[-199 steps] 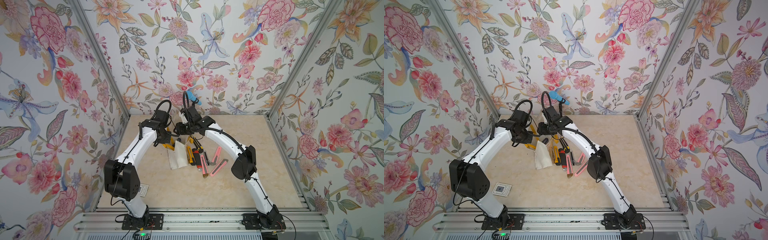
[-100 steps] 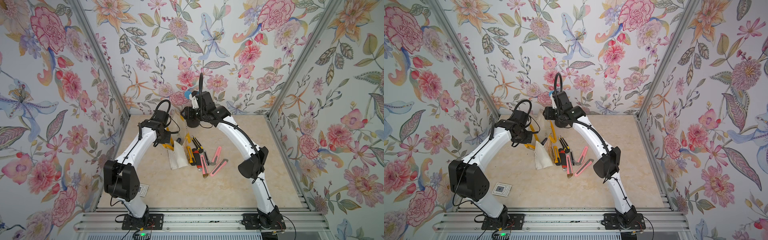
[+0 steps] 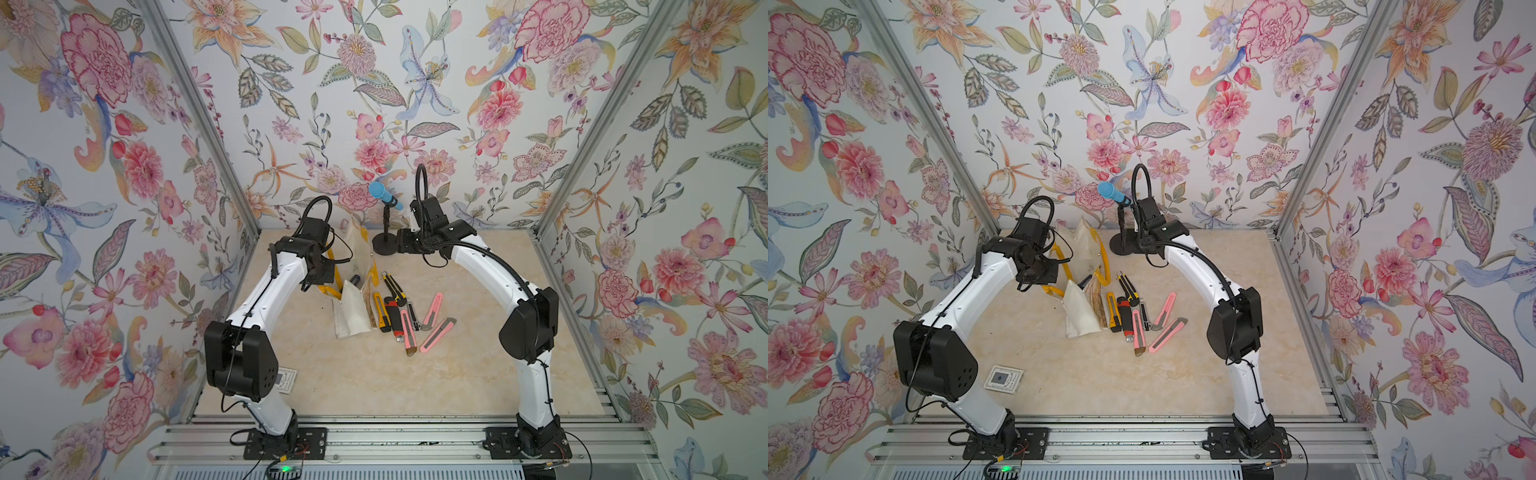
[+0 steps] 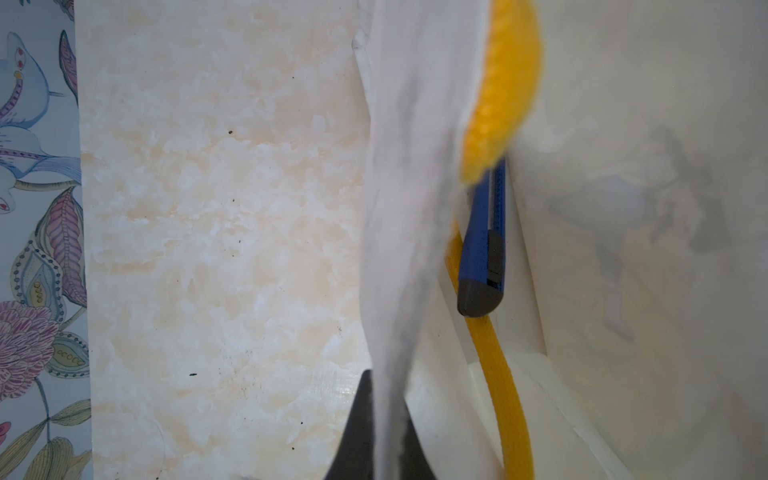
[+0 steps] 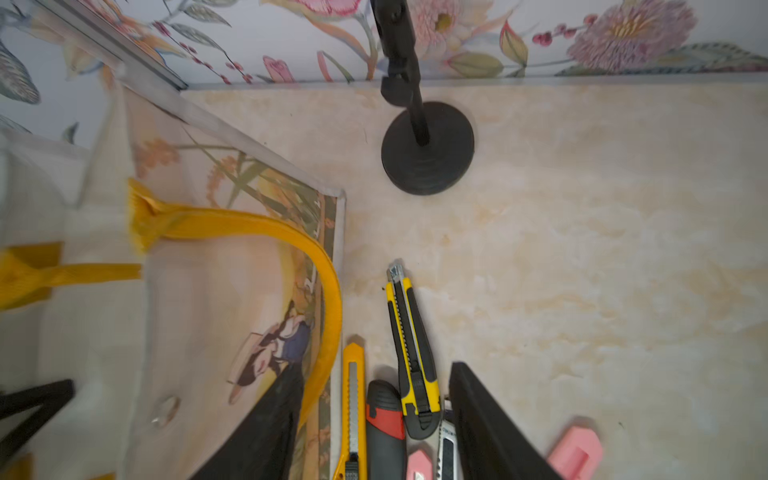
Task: Place the art knife into the pouch
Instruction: Pick up the utility knife at the center of the board.
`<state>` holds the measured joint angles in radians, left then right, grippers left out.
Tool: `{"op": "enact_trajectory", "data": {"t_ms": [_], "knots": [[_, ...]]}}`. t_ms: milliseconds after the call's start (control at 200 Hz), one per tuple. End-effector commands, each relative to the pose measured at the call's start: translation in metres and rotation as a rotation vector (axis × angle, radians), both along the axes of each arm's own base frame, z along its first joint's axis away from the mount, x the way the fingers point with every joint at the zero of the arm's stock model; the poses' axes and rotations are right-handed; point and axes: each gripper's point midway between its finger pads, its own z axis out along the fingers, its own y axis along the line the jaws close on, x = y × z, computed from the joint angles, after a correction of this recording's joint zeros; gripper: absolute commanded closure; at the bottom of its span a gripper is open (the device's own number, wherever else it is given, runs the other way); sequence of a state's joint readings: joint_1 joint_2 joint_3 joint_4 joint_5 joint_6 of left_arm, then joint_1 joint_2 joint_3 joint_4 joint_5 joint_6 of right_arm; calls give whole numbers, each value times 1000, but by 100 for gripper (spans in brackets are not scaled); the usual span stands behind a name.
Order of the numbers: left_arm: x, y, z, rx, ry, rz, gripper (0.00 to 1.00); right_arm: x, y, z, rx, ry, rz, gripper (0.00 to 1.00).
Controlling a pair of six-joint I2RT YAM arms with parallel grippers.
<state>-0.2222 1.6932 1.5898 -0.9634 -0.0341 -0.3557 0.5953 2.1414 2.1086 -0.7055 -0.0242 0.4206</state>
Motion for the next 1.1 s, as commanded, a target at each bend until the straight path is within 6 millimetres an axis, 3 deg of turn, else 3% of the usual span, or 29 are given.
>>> {"op": "enact_trajectory", "data": {"t_ms": [0,215,400,585,741,891,916,1096], "knots": [[12,7,7,28,-16,21,100,-4,2,-40,-93,43,28,41],[16,6,4,31,-2,22,100,-9,15,-97,-163,114,93,40],[15,7,5,35,1,27,100,-10,16,-127,-207,149,112,38],[15,9,3,42,5,34,100,-14,23,-143,-202,181,140,38],[16,8,3,42,6,33,100,-16,15,-161,-249,197,131,39],[15,10,2,49,12,38,100,-13,6,-164,-306,172,132,39],[15,10,2,49,13,39,100,-23,19,-163,-312,165,164,39],[13,10,1,46,18,40,100,-30,25,-173,-322,180,190,40]]}}
